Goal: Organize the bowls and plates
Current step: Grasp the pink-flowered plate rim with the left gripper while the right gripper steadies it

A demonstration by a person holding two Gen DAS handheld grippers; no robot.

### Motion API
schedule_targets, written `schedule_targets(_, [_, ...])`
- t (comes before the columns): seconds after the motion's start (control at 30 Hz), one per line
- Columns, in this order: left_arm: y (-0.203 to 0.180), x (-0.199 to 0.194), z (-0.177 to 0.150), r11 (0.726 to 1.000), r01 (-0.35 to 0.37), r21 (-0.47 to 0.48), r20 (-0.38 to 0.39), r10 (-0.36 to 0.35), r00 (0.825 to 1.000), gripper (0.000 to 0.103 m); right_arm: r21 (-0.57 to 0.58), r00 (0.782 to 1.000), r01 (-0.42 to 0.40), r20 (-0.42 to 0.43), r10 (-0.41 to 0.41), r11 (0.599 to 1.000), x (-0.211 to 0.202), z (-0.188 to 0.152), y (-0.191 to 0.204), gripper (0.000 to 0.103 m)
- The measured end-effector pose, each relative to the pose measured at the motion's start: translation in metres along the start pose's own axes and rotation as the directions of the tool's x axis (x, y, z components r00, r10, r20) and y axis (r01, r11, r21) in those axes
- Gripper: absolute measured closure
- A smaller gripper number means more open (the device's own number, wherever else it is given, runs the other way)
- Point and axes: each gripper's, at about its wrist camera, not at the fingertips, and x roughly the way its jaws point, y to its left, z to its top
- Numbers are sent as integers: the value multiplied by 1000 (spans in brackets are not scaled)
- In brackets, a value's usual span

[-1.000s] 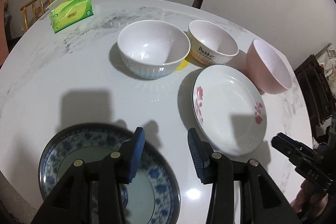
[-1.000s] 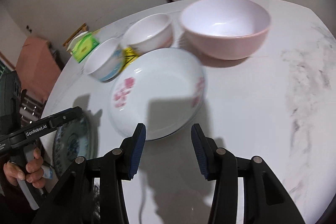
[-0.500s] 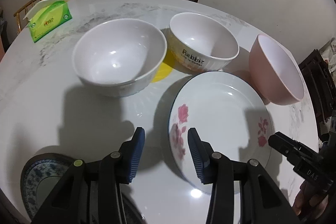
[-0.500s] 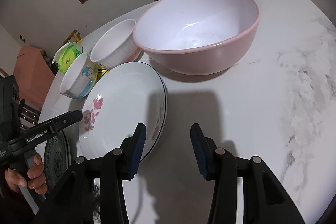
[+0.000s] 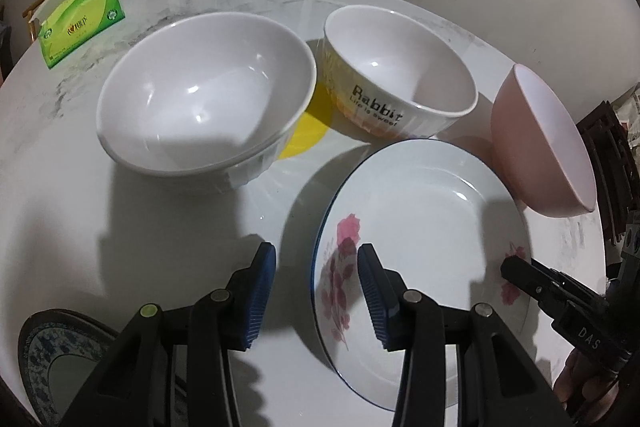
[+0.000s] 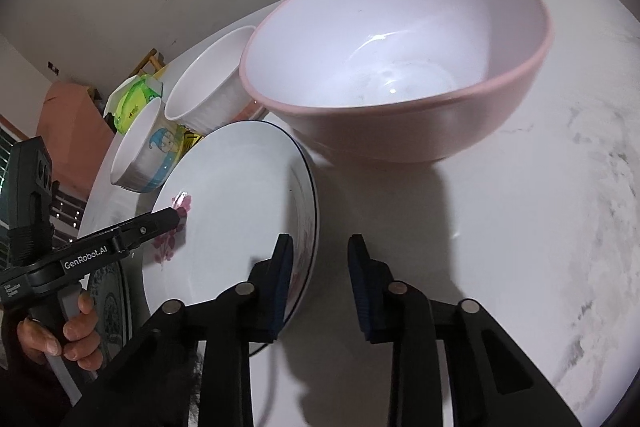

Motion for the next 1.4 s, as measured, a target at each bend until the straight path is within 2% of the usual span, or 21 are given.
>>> schedule_targets(0.17, [0, 6, 4, 1000, -8, 10, 6, 8, 1000, 60, 1, 1000, -26, -4, 26, 1000, 7, 4, 2, 86])
schedule_targets(0.3, [-4, 8, 6, 999, 18, 35, 1, -18, 1000, 77, -5, 1000, -22, -6, 22, 1000, 8, 4, 5, 89])
schedule_targets(0.63, [-8, 2, -5, 998, 8, 60, -17, -7, 1000, 78, 30, 1000, -18, -22, 19, 999, 0, -15, 7, 91])
schedule_targets(1.03, [-4, -13, -49, 997, 14, 82, -19, -13, 1000, 77, 60, 999, 5, -33, -3, 998, -25, -61, 12, 91])
schedule_targets(1.3, [-5, -24, -76, 996, 15, 87, -16, -13, 1000, 77, 72, 999, 11, -39, -8, 997, -31, -77, 17, 91])
schedule_targets(1.4, [-4, -26, -76, 996, 13, 87, -17, -12, 1000, 77, 71, 999, 12, -42, -9, 997, -32, -80, 19, 91])
